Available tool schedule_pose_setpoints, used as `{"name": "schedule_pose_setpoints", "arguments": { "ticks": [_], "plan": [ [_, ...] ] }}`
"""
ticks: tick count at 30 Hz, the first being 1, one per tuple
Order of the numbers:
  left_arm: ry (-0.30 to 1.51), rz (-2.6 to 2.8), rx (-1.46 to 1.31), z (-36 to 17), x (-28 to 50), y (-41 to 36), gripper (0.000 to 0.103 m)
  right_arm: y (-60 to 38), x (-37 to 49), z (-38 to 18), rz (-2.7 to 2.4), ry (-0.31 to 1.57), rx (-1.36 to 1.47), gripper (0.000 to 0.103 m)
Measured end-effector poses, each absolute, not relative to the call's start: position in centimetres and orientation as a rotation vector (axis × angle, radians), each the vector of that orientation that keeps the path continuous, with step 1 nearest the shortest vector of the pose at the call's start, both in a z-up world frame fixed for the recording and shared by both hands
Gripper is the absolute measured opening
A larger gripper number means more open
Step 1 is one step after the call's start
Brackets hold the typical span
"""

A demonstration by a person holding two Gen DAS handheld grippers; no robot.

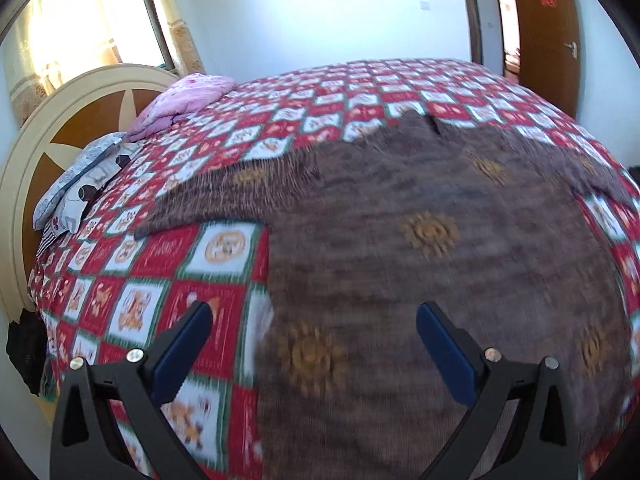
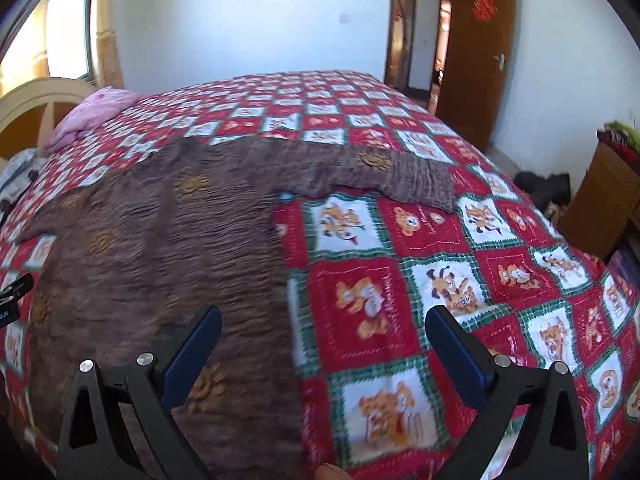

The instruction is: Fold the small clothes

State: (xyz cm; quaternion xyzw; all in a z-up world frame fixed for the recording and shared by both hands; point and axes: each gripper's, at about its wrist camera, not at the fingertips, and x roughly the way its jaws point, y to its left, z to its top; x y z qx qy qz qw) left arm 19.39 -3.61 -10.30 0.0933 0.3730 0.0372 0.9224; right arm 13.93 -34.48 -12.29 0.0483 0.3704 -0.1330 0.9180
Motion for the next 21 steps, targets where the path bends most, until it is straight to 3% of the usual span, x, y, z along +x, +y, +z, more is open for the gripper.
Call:
{"name": "schedule_pose_setpoints", "arguments": {
  "ticks": [9, 13, 17, 21],
  "plan": [
    [0.694, 0.205, 0.23, -11.9, 26.2, -3.5, 0.103, -45.3, 20.1, -11.7, -0.389, 0.76, 0.333, 0.101],
    [0.721, 0.246, 0.243, -12.9, 29.3, -2.9, 0.103, -49.9, 23.1, -11.8, -0.439, 0.753, 0.385, 0.091],
    [0.75, 0.278, 0.233, -13.6, 31.6, -2.4, 0.103, -53.4, 25.7, -12.6, -0.458, 0.758, 0.448, 0.086],
    [0.787, 0.318, 0.226, -14.8, 33.3, -1.8, 0.103, -56.0, 27.9, -13.8, -0.469, 0.788, 0.483, 0.072]
  ]
}}
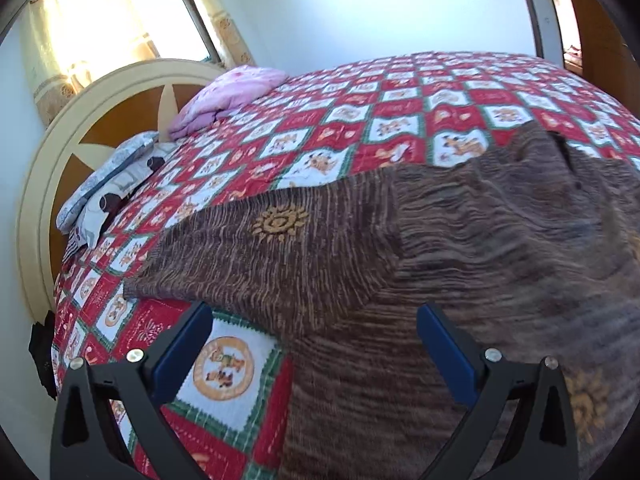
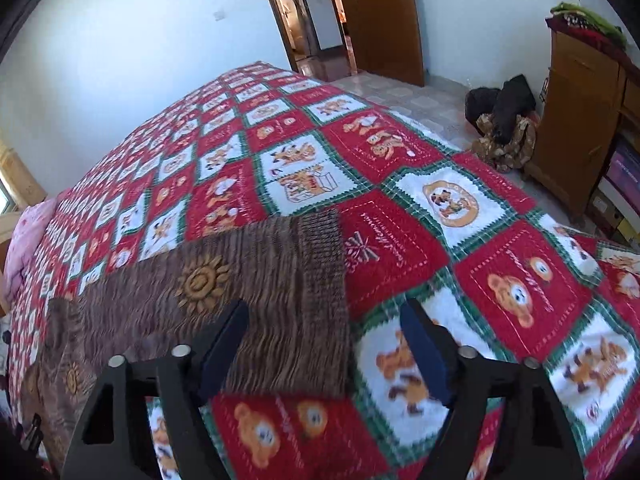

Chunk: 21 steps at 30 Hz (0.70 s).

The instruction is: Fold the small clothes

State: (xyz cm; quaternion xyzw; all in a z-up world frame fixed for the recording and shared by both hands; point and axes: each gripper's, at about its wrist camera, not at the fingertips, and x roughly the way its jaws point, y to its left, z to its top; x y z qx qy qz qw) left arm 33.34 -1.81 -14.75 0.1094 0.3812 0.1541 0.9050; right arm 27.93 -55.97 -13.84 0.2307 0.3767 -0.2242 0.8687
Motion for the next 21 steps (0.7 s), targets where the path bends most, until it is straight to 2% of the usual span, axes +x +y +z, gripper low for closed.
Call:
{"name": "schedule_pose_setpoints", "arguments": {
  "ticks": [5, 11, 12, 13, 16, 21],
  "plan": [
    [0.826, 0.316, 0.184, -15.8, 33.6, -1.0, 0.103, -57.8, 29.8, -15.2, -0.494, 0.843, 0.484, 0.068],
    [0.81, 0.308, 0.172, -15.5, 33.5, -1.3, 0.103, -56.7, 31.4, -15.6, -0.466, 0.866, 0.393, 0.055],
    [0.809, 0.307, 0.169, -15.4, 33.7, -1.1, 0.103, -56.4, 31.5, -15.7, -0.47, 0.871, 0.367, 0.047],
    [0.807, 0.306, 0.158, -15.2, 33.6, -0.9, 0.103, -56.2, 31.6, -15.6, -0.47, 0.87, 0.346, 0.031],
    [0.8, 0.312, 0.115, -14.7, 33.4, 0.0, 0.103, -56.2, 31.9, -15.2, -0.436, 0.867, 0.347, 0.009],
    [0.804, 0.323, 0.08, -14.9, 33.1, 1.2, 0.103, -54.9, 31.7, -12.7, -0.42, 0.818, 0.315, 0.006]
  ]
}}
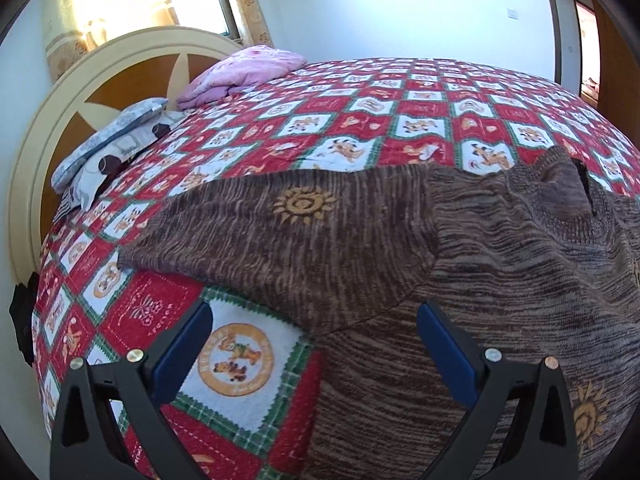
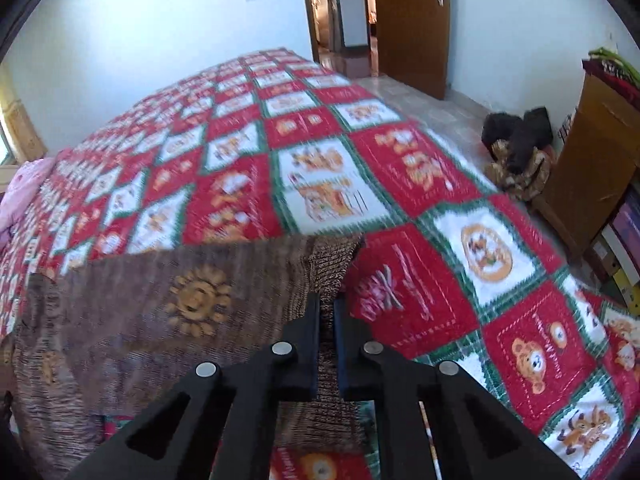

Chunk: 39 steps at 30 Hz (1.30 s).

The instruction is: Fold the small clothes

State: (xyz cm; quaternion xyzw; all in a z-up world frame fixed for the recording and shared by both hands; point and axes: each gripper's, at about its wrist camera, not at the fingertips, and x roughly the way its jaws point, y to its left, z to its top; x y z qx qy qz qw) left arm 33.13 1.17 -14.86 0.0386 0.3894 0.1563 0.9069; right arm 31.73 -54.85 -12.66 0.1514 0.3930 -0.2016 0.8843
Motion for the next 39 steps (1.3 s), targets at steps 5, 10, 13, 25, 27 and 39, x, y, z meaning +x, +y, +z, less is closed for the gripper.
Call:
{"name": "schedule_pose_setpoints", "arguments": {
  "ticks": [5, 10, 13, 25, 27, 39],
  "plan": [
    [0.801, 0.319, 0.057, -14.9, 32.6, 1.9, 0.103, -51.9, 32.4, -9.7, -0.377, 0.779, 0.255, 0.004],
    [0.791, 0.314, 0.034, -14.7, 32.0, 2.6, 0.103, -47.7, 33.7, -7.1, -0.313, 0.754, 0.178, 0.004],
    [0.784, 0.311, 0.034, -14.8, 31.7, 2.7, 0.103, -45.2, 34.1, -5.9, -0.268, 0.742, 0.147, 0.003],
    [0.784, 0.268, 0.019, -15.4, 31.1, 3.0, 0.103, -30.0, 38.7, -3.5, -0.042, 0.734, -0.027, 0.003],
    [0.782, 0.25, 0.015, -15.4, 30.9, 3.0, 0.103, -27.4, 39.5, -4.3, -0.009, 0.745, -0.046, 0.003],
    [0.799, 0.21, 0.039, -15.2, 30.2, 2.9, 0.103, -16.9, 42.1, -13.3, 0.313, 0.853, 0.084, 0.05]
  ]
}}
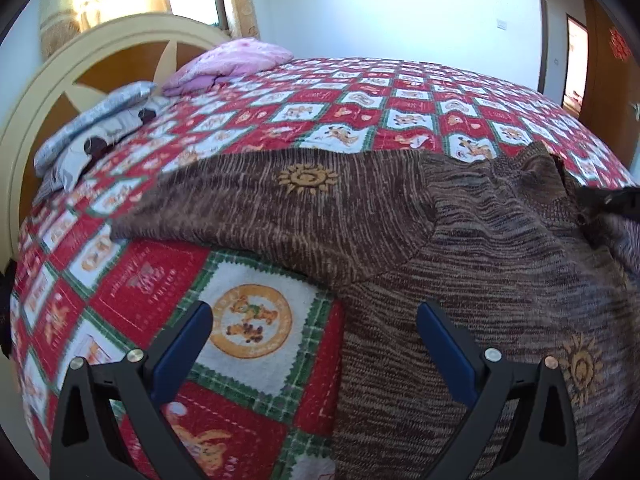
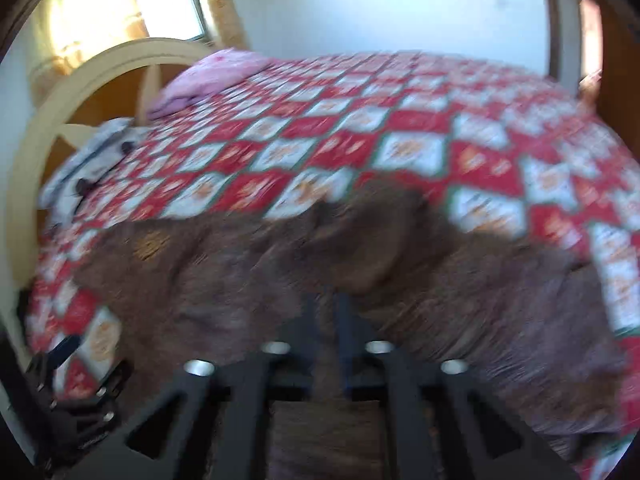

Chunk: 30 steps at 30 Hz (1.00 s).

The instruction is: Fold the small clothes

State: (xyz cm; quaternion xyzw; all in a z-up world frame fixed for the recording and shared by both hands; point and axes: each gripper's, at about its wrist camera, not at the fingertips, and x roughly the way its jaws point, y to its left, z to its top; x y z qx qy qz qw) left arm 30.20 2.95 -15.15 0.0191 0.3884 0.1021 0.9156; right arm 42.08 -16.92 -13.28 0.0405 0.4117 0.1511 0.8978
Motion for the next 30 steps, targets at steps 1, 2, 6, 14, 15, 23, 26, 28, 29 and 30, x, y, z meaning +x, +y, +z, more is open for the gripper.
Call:
{"name": "schedule_pose_setpoints", "arguments": {
  "ticks": [1, 2, 6, 14, 15, 23, 26, 28, 29, 30],
  "plan": [
    [0.787, 0.201, 0.062, -14.8, 29.9, 2.8, 0.103, -16.9, 41.1, -13.4, 0.332, 0.851, 0.071, 0.06],
    [0.775, 0.194, 0.079, -14.4, 29.7, 2.6, 0.103, -17.2, 39.8, -13.2, 0.348, 0.831, 0.063, 0.06],
    [0.725, 0.125, 0.11, -12.3, 29.3, 1.0, 0.103, -21.3, 34.8, -11.7, 0.326, 0.777, 0.063, 0.06],
    [0.734, -0.116, 0.115, -9.0, 30.5, -7.0, 0.089, -31.5, 29.5, -12.1, 0.0, 0.725, 0.006, 0.06],
    [0.76, -0.16, 0.1, -8.9, 31.2, -8.5, 0.087, -32.3, 29.1, -12.7, -0.024, 0.725, 0.022, 0.06],
    [0.909, -0.316, 0.103, -12.3, 35.7, -16.6, 0.068, -32.6, 28.8, -14.7, 0.008, 0.718, 0.023, 0.06],
    [0.955, -0.289, 0.152, -14.5, 37.5, -18.7, 0.03, -32.1, 28.5, -15.2, -0.002, 0.713, -0.007, 0.06],
    [0.954, -0.319, 0.123, -14.5, 37.8, -19.0, 0.016, -31.9, 28.5, -15.4, -0.004, 0.717, -0.017, 0.06],
    [0.919, -0.32, 0.109, -13.6, 37.3, -18.9, 0.014, -32.0, 28.6, -15.5, -0.004, 0.722, -0.015, 0.06],
    [0.879, -0.322, 0.094, -12.5, 36.7, -18.4, 0.014, -32.0, 28.6, -15.6, -0.004, 0.726, -0.009, 0.06]
  ]
}}
